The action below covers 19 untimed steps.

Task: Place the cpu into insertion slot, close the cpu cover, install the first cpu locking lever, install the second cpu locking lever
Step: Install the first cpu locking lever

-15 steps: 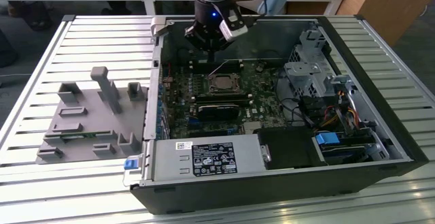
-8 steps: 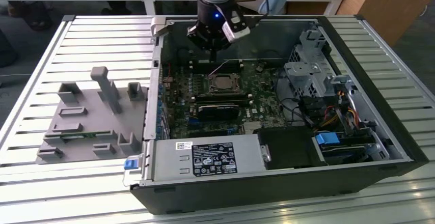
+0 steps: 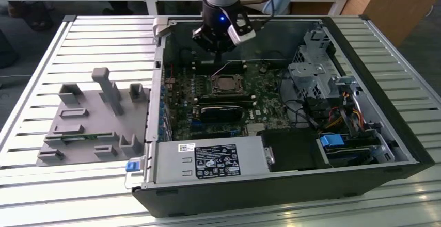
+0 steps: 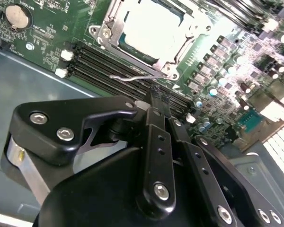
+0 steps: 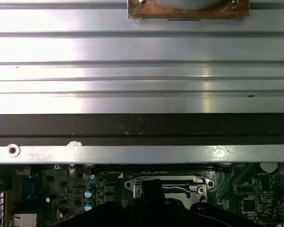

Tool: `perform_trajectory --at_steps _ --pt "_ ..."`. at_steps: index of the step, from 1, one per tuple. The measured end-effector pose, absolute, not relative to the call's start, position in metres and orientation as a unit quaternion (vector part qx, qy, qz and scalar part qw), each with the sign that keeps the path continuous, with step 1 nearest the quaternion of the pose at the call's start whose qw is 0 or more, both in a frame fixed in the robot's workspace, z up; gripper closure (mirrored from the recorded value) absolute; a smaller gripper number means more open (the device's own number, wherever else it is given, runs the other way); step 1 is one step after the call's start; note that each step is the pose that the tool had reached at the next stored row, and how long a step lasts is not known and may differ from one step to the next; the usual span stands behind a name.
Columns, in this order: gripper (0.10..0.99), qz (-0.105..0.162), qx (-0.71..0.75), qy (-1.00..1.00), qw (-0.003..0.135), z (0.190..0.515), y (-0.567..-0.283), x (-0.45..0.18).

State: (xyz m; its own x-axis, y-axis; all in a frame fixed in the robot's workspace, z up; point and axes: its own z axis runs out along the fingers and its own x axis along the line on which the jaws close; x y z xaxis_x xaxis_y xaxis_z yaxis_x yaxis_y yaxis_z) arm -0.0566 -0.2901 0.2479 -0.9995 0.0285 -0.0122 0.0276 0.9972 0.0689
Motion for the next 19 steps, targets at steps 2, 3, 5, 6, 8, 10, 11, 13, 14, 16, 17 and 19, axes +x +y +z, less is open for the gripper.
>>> perform_trajectory --at_steps 2,3,5,6,8,10,11,13,14,16,17,19 --pt "0.980 0.034 0.014 0.999 0.007 0.246 -0.290 -0.054" --pt "0.980 0.034 0.014 0.999 0.007 0.245 -0.290 -0.053" --pt "0.980 0.034 0.014 0.999 0.007 0.244 -0.290 -0.050" --pt "0.980 0.034 0.014 0.999 0.007 0.243 -0.290 -0.049" --pt "0.980 0.034 0.014 0.999 0.007 0.242 -0.290 -0.046" --pt "0.980 0.034 0.014 0.999 0.007 0.241 -0.289 -0.045" --pt "0.980 0.034 0.014 0.999 0.007 0.240 -0.289 -0.044" --pt "0.980 0.034 0.014 0.999 0.007 0.239 -0.289 -0.043" --pt "0.980 0.034 0.014 0.999 0.007 0.239 -0.289 -0.043" --pt "0.980 0.034 0.014 0.999 0.007 0.238 -0.288 -0.041" --pt "0.980 0.034 0.014 0.999 0.007 0.237 -0.288 -0.041" --pt "0.980 0.034 0.014 0.999 0.007 0.236 -0.288 -0.040"
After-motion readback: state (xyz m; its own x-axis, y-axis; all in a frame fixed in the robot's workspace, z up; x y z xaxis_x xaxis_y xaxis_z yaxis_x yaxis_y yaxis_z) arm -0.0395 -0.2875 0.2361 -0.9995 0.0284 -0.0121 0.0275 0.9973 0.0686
